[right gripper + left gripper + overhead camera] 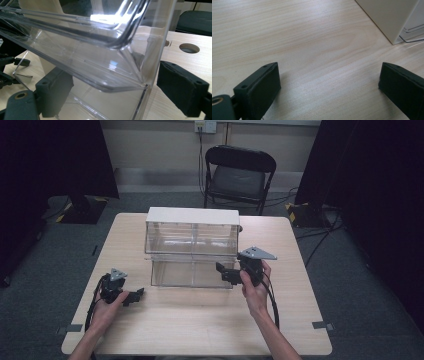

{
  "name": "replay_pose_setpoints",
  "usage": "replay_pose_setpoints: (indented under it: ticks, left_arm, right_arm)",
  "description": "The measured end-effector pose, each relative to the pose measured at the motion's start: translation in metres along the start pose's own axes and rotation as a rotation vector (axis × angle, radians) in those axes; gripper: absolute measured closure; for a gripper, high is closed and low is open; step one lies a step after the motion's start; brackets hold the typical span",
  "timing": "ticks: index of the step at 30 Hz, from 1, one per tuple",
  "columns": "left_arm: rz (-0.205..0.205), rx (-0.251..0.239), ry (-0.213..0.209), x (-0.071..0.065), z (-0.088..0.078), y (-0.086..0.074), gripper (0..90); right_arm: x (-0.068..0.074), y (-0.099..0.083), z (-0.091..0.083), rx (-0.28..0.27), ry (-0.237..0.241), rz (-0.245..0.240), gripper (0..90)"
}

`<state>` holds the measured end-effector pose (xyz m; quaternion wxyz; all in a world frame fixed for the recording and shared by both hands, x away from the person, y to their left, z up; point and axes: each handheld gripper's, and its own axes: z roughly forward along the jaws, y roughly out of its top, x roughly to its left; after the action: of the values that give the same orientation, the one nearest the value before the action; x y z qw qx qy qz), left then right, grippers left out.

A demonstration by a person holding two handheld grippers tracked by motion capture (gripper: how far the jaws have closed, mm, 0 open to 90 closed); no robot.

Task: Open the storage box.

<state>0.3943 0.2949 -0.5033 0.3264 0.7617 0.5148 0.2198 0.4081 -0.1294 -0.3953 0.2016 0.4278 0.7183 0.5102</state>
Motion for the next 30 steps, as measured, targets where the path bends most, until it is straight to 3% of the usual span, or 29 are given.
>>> replay_pose_setpoints:
  ticks: [12,30]
  left_arm:
    - [0.000,0.000,0.000,0.0000,0.0000,0.0000,3.3]
    - [0.000,0.000,0.000,0.0000,0.0000,0.0000,3.3]
  right_arm:
    - [-0.0004,-0.0032,0.0051,-0.013,0.012,0.036,8.0]
    - [-0.0019,-0.0026,0.0045,-0.013,0.017,0.030,8.0]
